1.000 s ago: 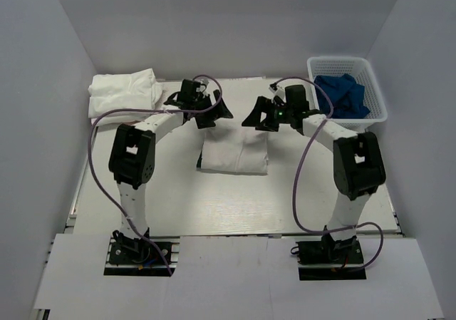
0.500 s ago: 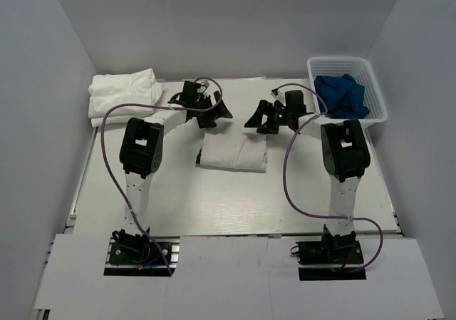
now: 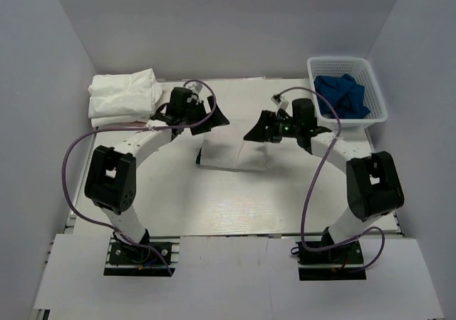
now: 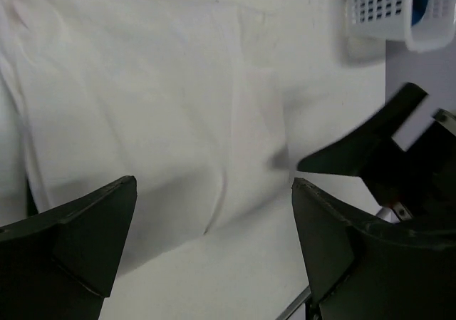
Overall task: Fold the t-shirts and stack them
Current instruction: Smooth out wrinkles on the folded tshirt
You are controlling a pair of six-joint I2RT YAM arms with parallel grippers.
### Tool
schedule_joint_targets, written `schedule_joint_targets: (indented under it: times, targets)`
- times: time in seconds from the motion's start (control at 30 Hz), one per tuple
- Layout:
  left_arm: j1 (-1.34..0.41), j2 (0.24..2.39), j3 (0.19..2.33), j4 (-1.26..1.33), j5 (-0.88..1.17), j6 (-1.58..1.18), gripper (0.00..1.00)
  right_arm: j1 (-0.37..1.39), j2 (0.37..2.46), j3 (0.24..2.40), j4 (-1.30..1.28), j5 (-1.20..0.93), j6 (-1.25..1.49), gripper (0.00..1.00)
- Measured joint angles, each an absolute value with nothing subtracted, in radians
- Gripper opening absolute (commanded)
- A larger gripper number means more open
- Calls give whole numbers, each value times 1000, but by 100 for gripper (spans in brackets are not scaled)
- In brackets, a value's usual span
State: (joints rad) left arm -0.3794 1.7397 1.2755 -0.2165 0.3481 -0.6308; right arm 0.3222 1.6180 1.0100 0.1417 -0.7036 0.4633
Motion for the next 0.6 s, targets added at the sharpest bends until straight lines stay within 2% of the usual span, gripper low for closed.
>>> schedule_joint_targets:
  times: [0.2,0.37,0.6]
  targets:
    - [-441,1798,1070,-114,410,-683,100,320,1750,848,187,-741,519,91]
    - [-408,1864,1071,-88,467,-712,100,288,1794,828,243,-788,550,91]
    - [-401,1822,1024,-76,481,-676,100,252,1792,828,227,-783,529,91]
